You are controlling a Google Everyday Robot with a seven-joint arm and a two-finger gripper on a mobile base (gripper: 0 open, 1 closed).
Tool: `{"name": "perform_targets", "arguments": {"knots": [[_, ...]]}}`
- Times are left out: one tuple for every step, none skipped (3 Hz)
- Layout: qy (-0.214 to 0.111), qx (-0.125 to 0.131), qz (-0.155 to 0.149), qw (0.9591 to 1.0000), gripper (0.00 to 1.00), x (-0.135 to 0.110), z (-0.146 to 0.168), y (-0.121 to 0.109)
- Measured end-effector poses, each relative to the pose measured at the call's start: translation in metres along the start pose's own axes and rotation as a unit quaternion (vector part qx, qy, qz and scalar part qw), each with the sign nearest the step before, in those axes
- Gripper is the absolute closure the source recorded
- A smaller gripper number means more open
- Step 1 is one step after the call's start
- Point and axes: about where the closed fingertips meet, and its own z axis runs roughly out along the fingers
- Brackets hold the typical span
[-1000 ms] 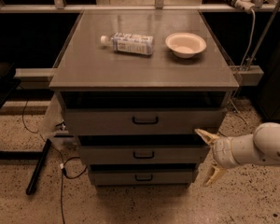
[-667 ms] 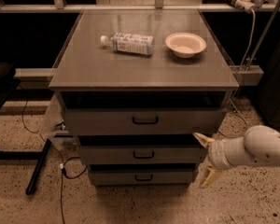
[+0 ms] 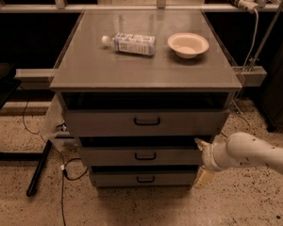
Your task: Open middle drawer
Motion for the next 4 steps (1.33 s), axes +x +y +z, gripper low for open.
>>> {"name": "perform_targets", "arguments": {"knots": [[0.012,0.026,0.016,0.9995,0.0,0.006,0.017,-0.016],[0.012,0.026,0.016,0.9995,0.0,0.006,0.017,-0.016],[0.001,0.027,0.003,0.9996,0.0,0.002,0.024,-0.017],[-0.03,0.027,-0.016,0.9991,0.0,-0.004,0.045,-0.024]]}}
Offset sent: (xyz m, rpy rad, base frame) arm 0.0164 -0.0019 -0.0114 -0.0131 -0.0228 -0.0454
